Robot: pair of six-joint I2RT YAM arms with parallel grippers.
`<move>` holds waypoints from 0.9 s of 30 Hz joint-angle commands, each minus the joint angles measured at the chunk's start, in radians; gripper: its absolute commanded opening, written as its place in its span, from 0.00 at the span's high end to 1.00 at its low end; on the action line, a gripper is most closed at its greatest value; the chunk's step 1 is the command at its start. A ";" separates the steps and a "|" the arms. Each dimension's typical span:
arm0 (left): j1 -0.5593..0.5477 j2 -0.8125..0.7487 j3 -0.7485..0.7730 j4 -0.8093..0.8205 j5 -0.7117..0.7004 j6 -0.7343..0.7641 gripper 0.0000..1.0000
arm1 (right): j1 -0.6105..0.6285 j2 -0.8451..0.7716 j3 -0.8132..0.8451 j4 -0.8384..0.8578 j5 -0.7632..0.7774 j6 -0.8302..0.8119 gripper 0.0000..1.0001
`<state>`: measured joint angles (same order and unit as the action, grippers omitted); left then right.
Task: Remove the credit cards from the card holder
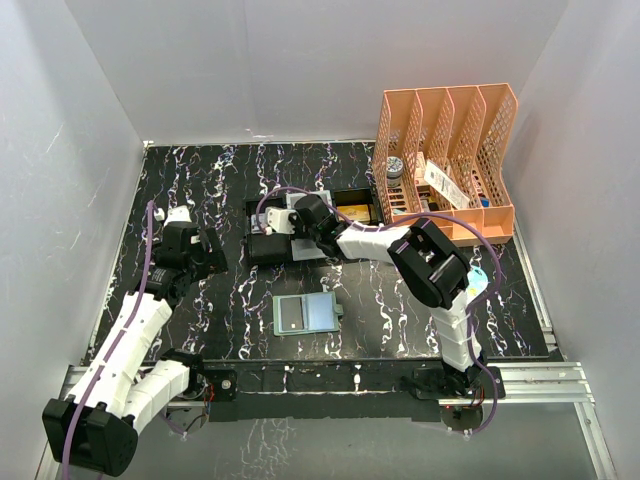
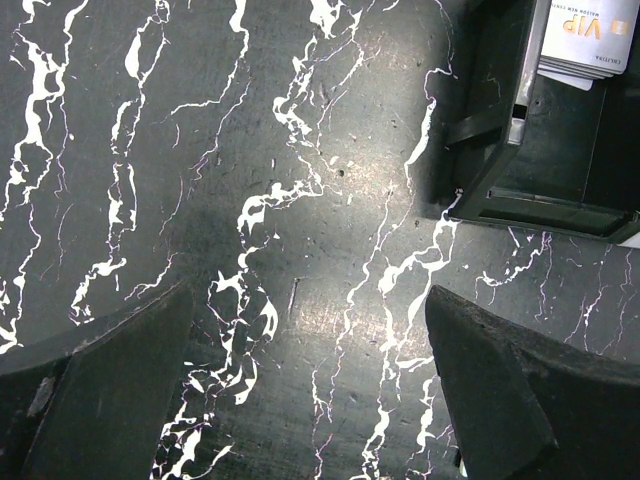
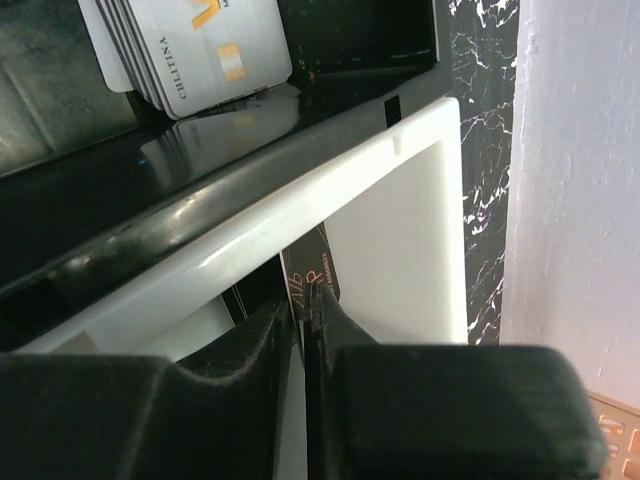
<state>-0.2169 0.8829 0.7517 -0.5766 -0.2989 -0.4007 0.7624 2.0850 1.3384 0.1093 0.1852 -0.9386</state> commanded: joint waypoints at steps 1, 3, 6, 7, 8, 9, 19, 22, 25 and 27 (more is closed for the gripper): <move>0.004 0.004 0.013 0.008 0.010 0.010 0.01 | -0.009 0.020 0.071 0.044 -0.027 -0.014 0.89; 0.004 0.012 0.013 0.008 0.011 0.011 0.01 | -0.009 0.025 0.082 0.035 -0.025 -0.010 0.86; 0.005 0.021 0.015 0.007 0.015 0.013 0.01 | -0.013 0.026 0.104 0.003 -0.047 0.036 0.80; 0.004 0.022 0.015 0.008 0.017 0.013 0.01 | -0.016 0.024 0.113 -0.007 -0.055 0.050 0.77; 0.005 0.024 0.015 0.008 0.019 0.013 0.01 | -0.017 0.024 0.120 -0.012 -0.054 0.061 0.76; 0.004 0.025 0.015 0.008 0.023 0.014 0.01 | -0.018 0.023 0.124 -0.020 -0.054 0.068 0.75; 0.004 0.040 0.012 0.012 0.046 0.020 0.01 | -0.038 0.022 0.147 -0.104 -0.103 0.095 0.66; 0.004 0.044 0.013 0.012 0.049 0.022 0.01 | -0.042 0.027 0.161 -0.138 -0.119 0.097 0.65; 0.004 0.047 0.014 0.013 0.054 0.023 0.01 | -0.045 0.029 0.170 -0.159 -0.134 0.101 0.65; 0.004 0.048 0.013 0.013 0.056 0.023 0.01 | -0.045 0.031 0.173 -0.161 -0.134 0.103 0.64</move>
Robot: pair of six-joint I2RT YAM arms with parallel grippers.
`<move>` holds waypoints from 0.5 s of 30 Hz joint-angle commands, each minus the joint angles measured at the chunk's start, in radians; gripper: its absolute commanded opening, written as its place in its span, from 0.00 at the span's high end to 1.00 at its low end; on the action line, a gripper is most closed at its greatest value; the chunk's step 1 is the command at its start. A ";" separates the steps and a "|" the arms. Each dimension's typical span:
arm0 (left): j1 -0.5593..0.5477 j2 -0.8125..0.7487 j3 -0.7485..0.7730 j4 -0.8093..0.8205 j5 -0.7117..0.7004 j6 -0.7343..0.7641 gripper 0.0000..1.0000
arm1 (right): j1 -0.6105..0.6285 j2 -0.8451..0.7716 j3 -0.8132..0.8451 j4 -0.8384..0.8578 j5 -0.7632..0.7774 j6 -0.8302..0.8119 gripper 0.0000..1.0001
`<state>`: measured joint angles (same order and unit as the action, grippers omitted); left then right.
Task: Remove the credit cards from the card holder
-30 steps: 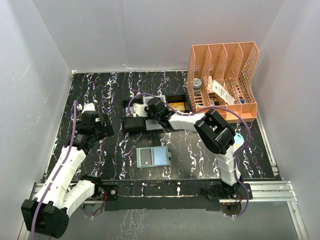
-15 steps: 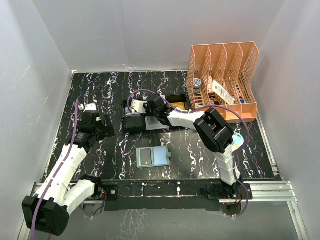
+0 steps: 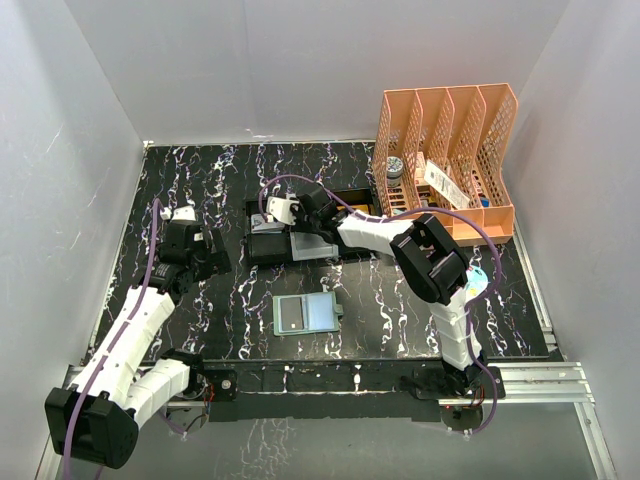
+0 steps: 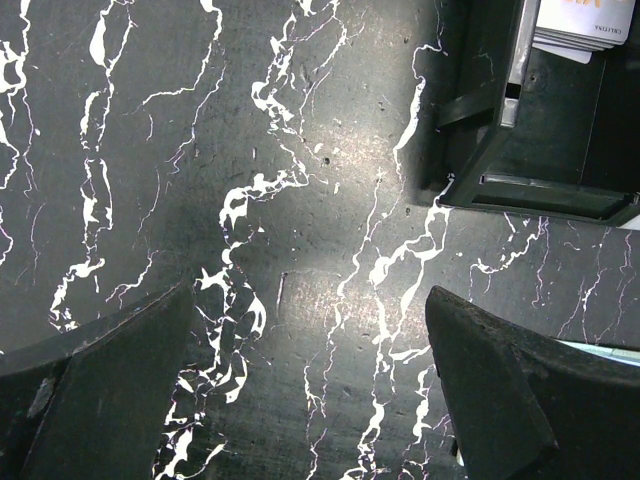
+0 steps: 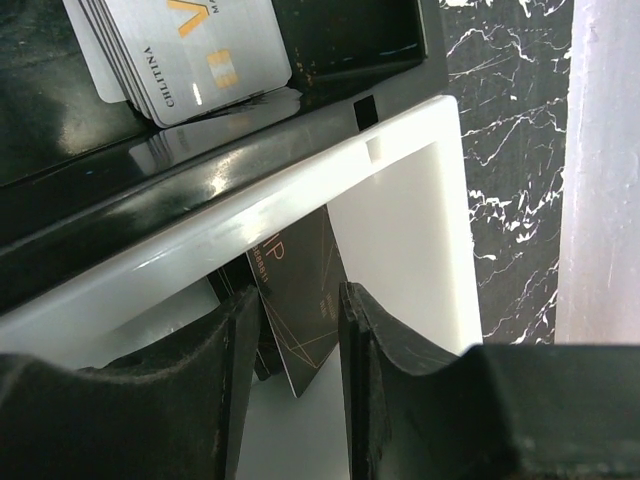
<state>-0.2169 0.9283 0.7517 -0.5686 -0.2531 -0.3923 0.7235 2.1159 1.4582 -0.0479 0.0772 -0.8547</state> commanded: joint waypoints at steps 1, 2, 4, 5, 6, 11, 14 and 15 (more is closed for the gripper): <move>0.004 0.003 0.014 0.004 0.011 0.015 0.01 | -0.007 0.001 0.055 -0.005 -0.024 0.020 0.64; 0.004 0.004 0.014 0.005 0.011 0.015 0.01 | -0.008 0.002 0.057 -0.009 -0.024 0.021 0.64; 0.005 0.004 0.013 0.006 0.014 0.016 0.01 | -0.008 0.006 0.063 -0.014 -0.029 0.023 0.64; 0.004 0.003 0.012 0.006 0.016 0.016 0.01 | -0.010 0.010 0.068 -0.016 -0.025 0.023 0.64; 0.004 0.004 0.013 0.006 0.017 0.017 0.01 | -0.009 0.013 0.075 -0.019 -0.016 0.025 0.64; 0.004 0.006 0.012 0.006 0.021 0.018 0.01 | -0.010 0.026 0.105 -0.061 -0.021 0.034 0.65; 0.004 0.008 0.013 0.006 0.026 0.018 0.01 | -0.011 0.020 0.107 -0.077 -0.035 0.034 0.64; 0.005 0.009 0.013 0.006 0.026 0.019 0.01 | -0.011 0.017 0.108 -0.080 -0.035 0.034 0.64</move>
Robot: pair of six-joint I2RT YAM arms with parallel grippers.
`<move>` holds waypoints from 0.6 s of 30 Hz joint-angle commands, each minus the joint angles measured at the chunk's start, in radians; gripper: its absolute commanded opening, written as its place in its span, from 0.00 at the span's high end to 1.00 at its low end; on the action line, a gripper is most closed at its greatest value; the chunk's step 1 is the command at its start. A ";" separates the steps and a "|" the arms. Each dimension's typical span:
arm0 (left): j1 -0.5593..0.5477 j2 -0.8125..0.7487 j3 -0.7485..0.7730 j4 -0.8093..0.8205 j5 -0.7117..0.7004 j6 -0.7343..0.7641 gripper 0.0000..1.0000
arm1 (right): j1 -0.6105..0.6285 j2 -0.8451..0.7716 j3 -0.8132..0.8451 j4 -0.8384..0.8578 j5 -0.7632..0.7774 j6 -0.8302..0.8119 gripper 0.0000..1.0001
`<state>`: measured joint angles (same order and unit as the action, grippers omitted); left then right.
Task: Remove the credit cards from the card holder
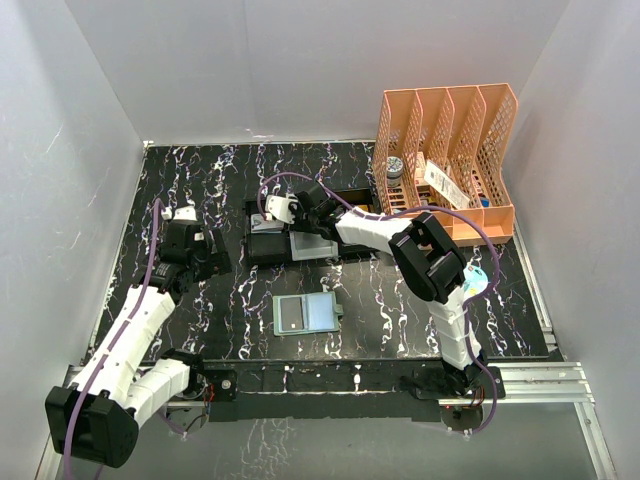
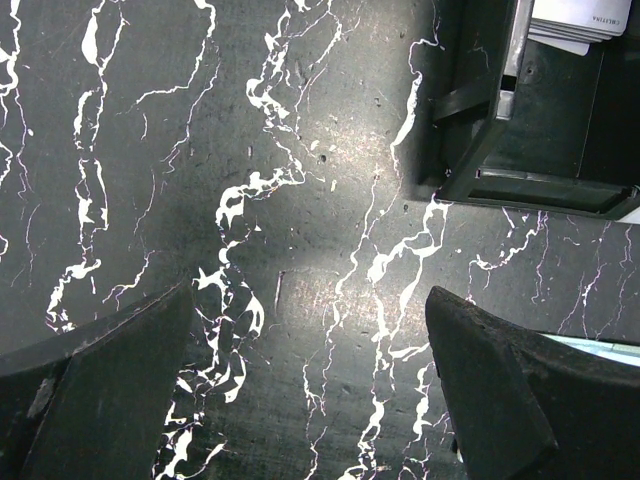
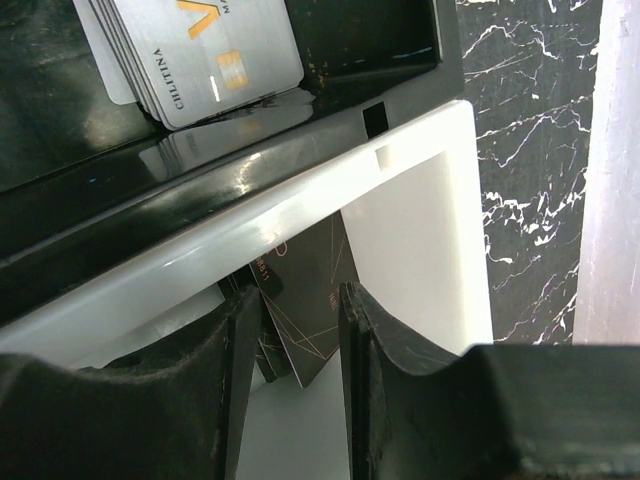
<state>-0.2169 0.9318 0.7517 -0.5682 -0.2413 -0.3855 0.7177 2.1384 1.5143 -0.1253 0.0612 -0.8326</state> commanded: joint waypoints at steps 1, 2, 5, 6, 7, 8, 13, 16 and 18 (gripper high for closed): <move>0.004 0.006 0.013 0.006 0.017 0.012 0.01 | -0.005 -0.008 0.052 -0.003 -0.016 0.012 0.64; 0.005 0.006 0.013 0.005 0.017 0.013 0.01 | -0.005 -0.011 0.052 -0.004 -0.016 0.013 0.64; 0.005 0.006 0.014 0.007 0.019 0.013 0.01 | -0.007 -0.025 0.052 -0.004 -0.027 0.022 0.62; 0.004 0.006 0.014 0.007 0.020 0.013 0.01 | -0.007 -0.029 0.052 -0.005 -0.034 0.025 0.61; 0.004 0.005 0.013 0.007 0.021 0.013 0.01 | -0.009 -0.032 0.053 -0.005 -0.037 0.028 0.60; 0.004 0.004 0.013 0.008 0.021 0.013 0.01 | -0.009 -0.035 0.055 -0.005 -0.038 0.036 0.60; 0.004 0.003 0.013 0.008 0.021 0.014 0.01 | -0.017 -0.068 0.070 0.006 -0.080 0.119 0.55; 0.005 0.003 0.013 0.006 0.023 0.014 0.01 | -0.017 -0.105 0.066 0.029 -0.079 0.160 0.53; 0.004 0.000 0.013 0.006 0.024 0.014 0.01 | -0.018 -0.143 0.052 0.057 -0.072 0.202 0.51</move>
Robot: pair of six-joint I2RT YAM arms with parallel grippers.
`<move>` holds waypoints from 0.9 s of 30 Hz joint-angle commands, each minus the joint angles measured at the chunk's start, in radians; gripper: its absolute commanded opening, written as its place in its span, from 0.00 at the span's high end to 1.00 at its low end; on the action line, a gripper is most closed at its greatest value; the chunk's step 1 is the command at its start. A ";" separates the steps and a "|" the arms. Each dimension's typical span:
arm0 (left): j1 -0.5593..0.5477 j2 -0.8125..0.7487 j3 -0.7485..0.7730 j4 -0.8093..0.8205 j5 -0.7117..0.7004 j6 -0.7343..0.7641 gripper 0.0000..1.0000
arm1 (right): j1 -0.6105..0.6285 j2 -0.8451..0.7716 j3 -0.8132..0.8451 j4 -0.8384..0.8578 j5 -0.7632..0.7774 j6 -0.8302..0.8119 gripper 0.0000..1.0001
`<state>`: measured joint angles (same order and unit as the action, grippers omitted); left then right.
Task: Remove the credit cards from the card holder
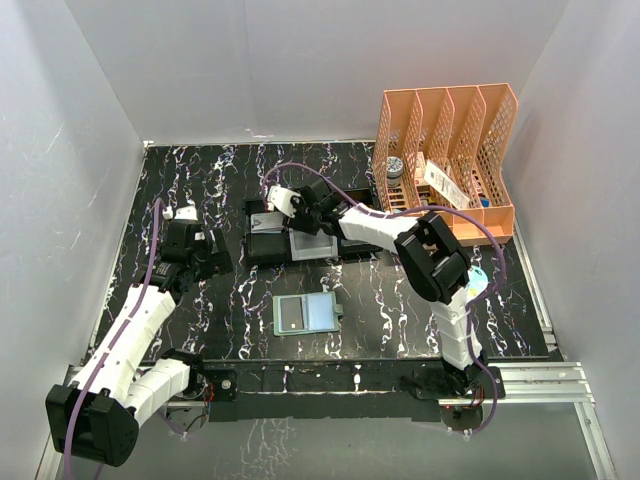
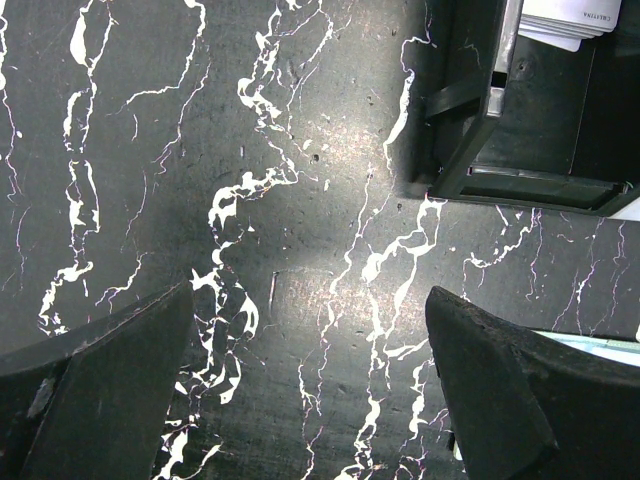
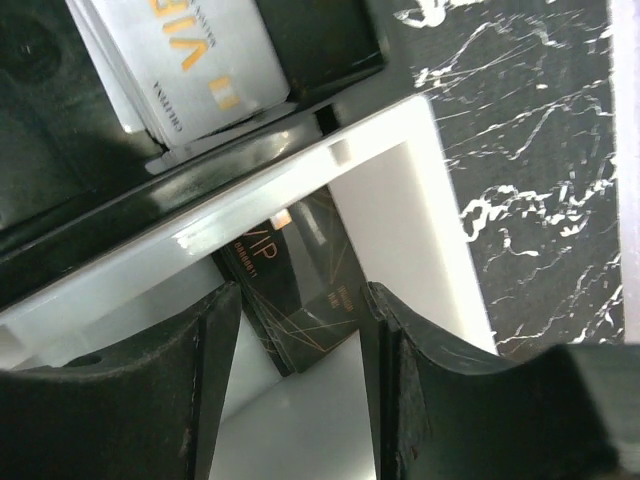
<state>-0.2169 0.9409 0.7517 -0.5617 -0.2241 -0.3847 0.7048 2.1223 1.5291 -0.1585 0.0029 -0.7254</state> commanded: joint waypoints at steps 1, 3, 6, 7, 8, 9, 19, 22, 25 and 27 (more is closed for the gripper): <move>0.004 -0.009 0.013 0.000 0.007 0.013 0.01 | -0.006 -0.150 0.024 0.108 -0.008 0.121 0.49; 0.004 -0.014 0.012 0.001 0.007 0.015 0.01 | -0.005 -0.211 -0.034 0.164 0.013 0.222 0.42; 0.004 -0.023 0.012 0.002 0.010 0.017 0.01 | -0.006 -0.357 -0.156 0.275 0.038 0.366 0.37; 0.004 -0.028 0.012 0.002 0.012 0.019 0.01 | -0.005 -0.412 -0.207 0.313 0.043 0.412 0.33; 0.004 -0.033 0.010 0.005 0.014 0.022 0.01 | -0.005 -0.470 -0.245 0.319 0.060 0.455 0.29; 0.004 -0.039 0.009 0.008 0.020 0.027 0.01 | -0.005 -0.522 -0.278 0.312 0.063 0.488 0.28; 0.005 -0.063 0.006 0.023 0.047 0.050 0.01 | -0.005 -1.030 -0.602 0.306 0.047 0.851 0.08; 0.003 -0.061 0.005 0.021 0.043 0.049 0.01 | -0.005 -1.091 -0.647 0.246 -0.025 0.982 0.02; 0.004 -0.059 0.002 0.027 0.053 0.053 0.01 | -0.006 -1.143 -0.700 0.162 -0.009 1.205 0.02; 0.004 -0.056 0.002 0.028 0.069 0.055 0.01 | -0.005 -1.173 -0.752 0.122 -0.010 1.342 0.02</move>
<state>-0.2169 0.8974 0.7517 -0.5457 -0.1852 -0.3477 0.7029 0.9947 0.8497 0.0689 0.0135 0.2874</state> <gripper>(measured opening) 0.986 0.981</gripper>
